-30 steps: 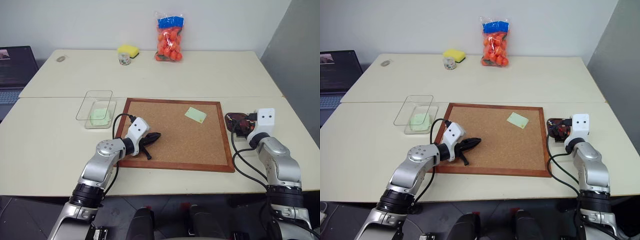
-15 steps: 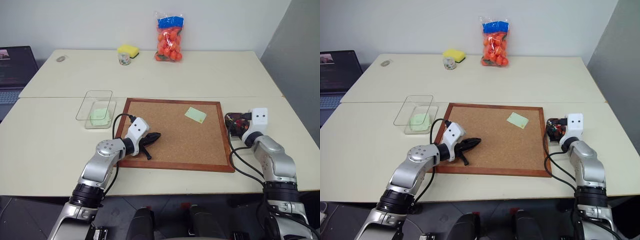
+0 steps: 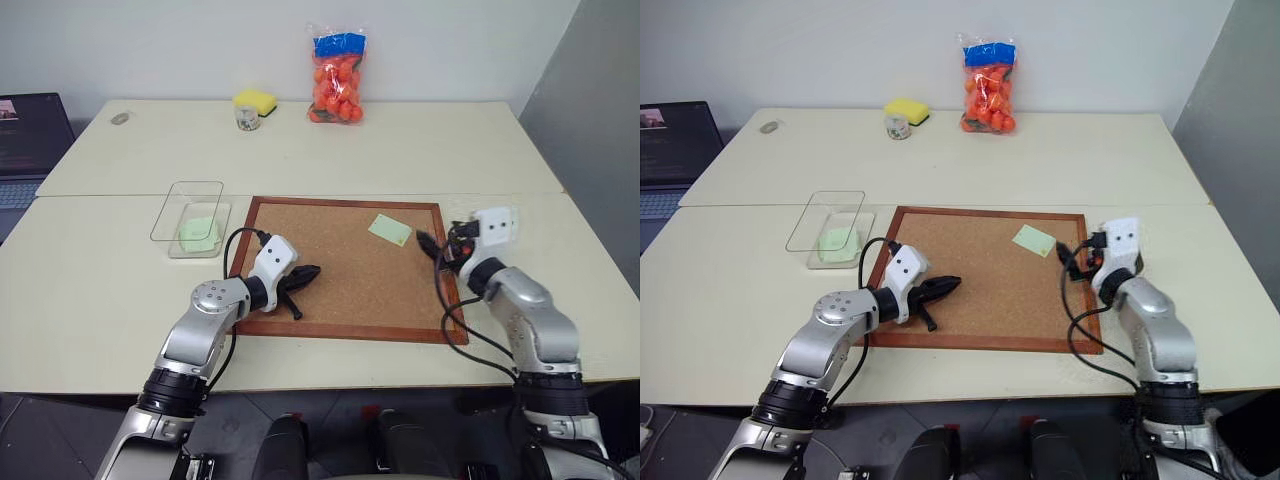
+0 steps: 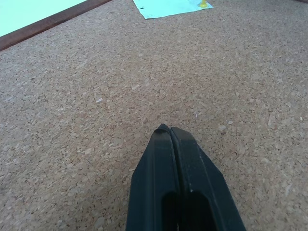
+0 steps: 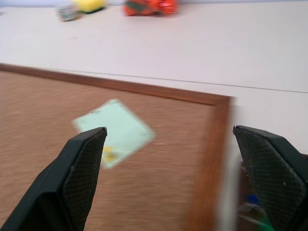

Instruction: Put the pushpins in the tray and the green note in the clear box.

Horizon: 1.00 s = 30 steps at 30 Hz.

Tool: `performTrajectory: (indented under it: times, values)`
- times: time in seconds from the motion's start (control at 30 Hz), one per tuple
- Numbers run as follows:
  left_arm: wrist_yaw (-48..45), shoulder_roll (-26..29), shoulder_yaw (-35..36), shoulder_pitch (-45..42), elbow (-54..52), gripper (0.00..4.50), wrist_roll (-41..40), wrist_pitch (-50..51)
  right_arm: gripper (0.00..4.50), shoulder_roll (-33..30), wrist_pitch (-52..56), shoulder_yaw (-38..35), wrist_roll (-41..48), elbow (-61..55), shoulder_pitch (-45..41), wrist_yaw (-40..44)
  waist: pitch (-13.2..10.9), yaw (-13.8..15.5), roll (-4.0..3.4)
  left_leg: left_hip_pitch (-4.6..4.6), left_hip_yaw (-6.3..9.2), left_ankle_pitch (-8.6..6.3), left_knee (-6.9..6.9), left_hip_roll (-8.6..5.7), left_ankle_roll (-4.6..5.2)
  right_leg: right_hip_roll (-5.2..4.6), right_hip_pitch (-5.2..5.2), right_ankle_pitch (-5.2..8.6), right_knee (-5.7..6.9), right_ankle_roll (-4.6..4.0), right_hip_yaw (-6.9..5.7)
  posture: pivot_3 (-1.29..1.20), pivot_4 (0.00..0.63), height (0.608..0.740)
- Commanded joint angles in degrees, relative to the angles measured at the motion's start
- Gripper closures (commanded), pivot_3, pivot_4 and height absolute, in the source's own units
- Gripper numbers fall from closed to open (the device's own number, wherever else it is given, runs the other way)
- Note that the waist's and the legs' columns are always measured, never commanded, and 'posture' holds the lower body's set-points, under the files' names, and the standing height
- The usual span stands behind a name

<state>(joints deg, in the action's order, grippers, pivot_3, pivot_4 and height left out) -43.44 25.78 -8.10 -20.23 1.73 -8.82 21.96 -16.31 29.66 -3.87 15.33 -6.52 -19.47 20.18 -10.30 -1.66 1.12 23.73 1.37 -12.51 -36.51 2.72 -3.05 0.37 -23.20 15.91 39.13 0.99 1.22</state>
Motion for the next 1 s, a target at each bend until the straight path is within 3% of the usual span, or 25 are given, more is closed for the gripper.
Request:
performTrajectory:
  times: [0.03, 0.33, 0.43, 0.8, 1.0]
  values:
    - [-0.41, 0.56, -1.15, 1.06, 0.54, 4.50, 0.83, 0.99, 0.04, 2.32, -2.36, 3.66, -3.07, -0.23, -1.92, -2.10, 0.00, 0.01, 0.00, 0.00, 0.00, 0.00, 0.00, 0.00, 0.00, 0.00, 0.00, 0.00, 0.00, 0.00, -0.01, 0.00, 0.150, 0.740]
    - [-0.31, 0.47, -1.31, 0.62, 0.85, 4.50, 0.79, 0.94, 0.04, 4.66, -6.22, 6.72, -7.91, 8.82, -5.57, -3.84, 0.00, 0.05, 0.00, 0.01, 0.00, 0.00, 0.00, 0.00, 0.00, 0.00, 0.00, -0.01, -0.02, -0.01, -0.01, 0.00, 0.150, 0.740]
    - [-0.28, 0.57, -1.23, 0.68, 0.75, 4.50, 0.78, 0.98, 0.50, 4.24, -7.61, 6.63, -8.72, 11.01, -6.01, -3.29, 0.00, 0.02, 0.00, 0.00, 0.00, 0.00, 0.00, 0.00, 0.00, 0.00, 0.00, -0.01, -0.02, -0.01, -0.01, 0.00, 0.150, 0.740]
    - [-0.20, 0.52, -1.24, 0.72, 0.68, 4.50, 0.75, 1.04, 2.98, 4.57, -9.57, 6.71, -9.85, 14.75, -6.75, -2.91, 0.00, 0.02, 0.00, 0.00, 0.00, 0.00, 0.00, 0.00, 0.00, 0.00, 0.00, -0.01, -0.01, -0.01, -0.01, 0.00, 0.150, 0.740]
    - [-0.23, 0.57, -1.25, 0.79, 0.50, 4.50, 0.73, 1.09, 4.07, 4.80, -9.69, 6.62, -9.86, 15.31, -6.79, -2.93, 0.00, 0.02, 0.00, 0.00, 0.00, 0.00, 0.00, 0.00, 0.00, 0.00, 0.00, -0.02, 0.00, -0.02, -0.01, 0.00, 0.150, 0.740]
